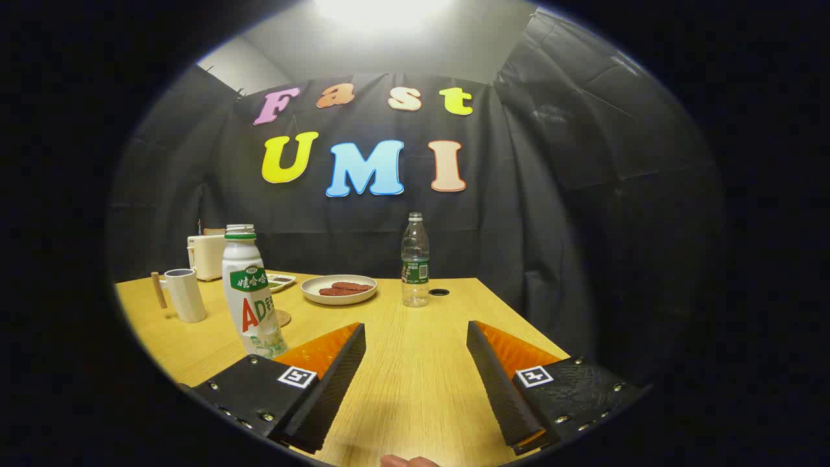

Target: Take the bottle from table, then pour the juice into the cup, finally place the bottle on the coaster

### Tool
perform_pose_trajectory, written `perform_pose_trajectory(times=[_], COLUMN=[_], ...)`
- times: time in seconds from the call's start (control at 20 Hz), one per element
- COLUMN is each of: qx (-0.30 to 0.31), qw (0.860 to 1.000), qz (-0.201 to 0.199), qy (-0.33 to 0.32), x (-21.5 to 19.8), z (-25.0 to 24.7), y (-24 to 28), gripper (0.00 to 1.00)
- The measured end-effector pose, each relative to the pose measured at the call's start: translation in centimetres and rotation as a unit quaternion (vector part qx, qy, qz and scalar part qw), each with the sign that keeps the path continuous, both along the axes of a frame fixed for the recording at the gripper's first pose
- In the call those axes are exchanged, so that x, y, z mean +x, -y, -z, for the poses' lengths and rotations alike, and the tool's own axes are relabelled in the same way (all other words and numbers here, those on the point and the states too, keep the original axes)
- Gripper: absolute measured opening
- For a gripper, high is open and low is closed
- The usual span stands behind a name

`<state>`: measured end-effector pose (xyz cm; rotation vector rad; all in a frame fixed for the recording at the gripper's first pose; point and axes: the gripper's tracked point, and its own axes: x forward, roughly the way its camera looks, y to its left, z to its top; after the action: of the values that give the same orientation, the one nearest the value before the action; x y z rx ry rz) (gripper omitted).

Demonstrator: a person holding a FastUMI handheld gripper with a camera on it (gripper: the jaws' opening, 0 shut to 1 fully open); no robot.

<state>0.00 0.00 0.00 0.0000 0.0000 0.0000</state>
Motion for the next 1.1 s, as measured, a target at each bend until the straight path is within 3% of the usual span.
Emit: perform_pose_trajectory(times=[0.45,0.8,1.1], qx=[0.021,0.032,0.011], qw=[1.000,0.999,0.999], qz=[0.011,0.004,-0.015], qy=[-0.016,0.029,0.035], x=[6.0,2.2,-0.9], z=[-1.1,-6.9,-7.8], y=[0.8,-1.9,-5.2], gripper=[0.96,0.96,0.96])
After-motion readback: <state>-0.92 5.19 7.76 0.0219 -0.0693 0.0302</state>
